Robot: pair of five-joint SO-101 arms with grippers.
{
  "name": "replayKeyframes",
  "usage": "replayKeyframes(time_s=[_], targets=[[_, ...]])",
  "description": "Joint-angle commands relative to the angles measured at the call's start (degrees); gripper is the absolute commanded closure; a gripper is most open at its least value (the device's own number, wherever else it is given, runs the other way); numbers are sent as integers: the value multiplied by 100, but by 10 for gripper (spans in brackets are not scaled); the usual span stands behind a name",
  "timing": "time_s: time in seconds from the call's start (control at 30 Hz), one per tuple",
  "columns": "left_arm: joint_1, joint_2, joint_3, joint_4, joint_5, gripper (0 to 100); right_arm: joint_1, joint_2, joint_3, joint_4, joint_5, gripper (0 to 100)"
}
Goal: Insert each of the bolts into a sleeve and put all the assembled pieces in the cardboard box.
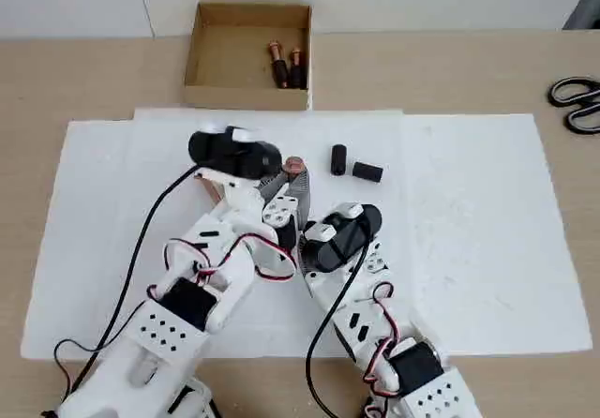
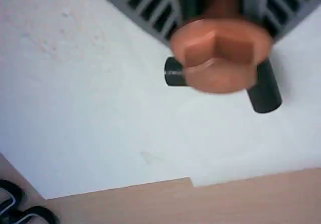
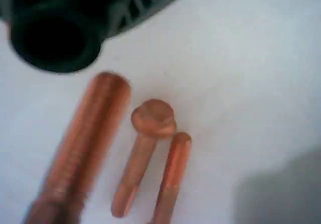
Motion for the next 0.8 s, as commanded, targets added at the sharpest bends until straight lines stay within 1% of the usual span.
replayKeyframes(time_s=[0.0,0.17,0.37,0.57,0.77], targets=[[35,-53,-13,-396,44,994,-31,-110,-70,13,-53,995],[53,-62,-84,-413,53,994,-31,-110,-70,13,-53,995],[492,-62,-110,-413,26,994,-31,-110,-70,13,-53,995],[510,-62,-84,-387,26,994,-31,-110,-70,13,-53,995],[501,-62,242,-404,18,994,-13,-110,-70,13,-53,995]])
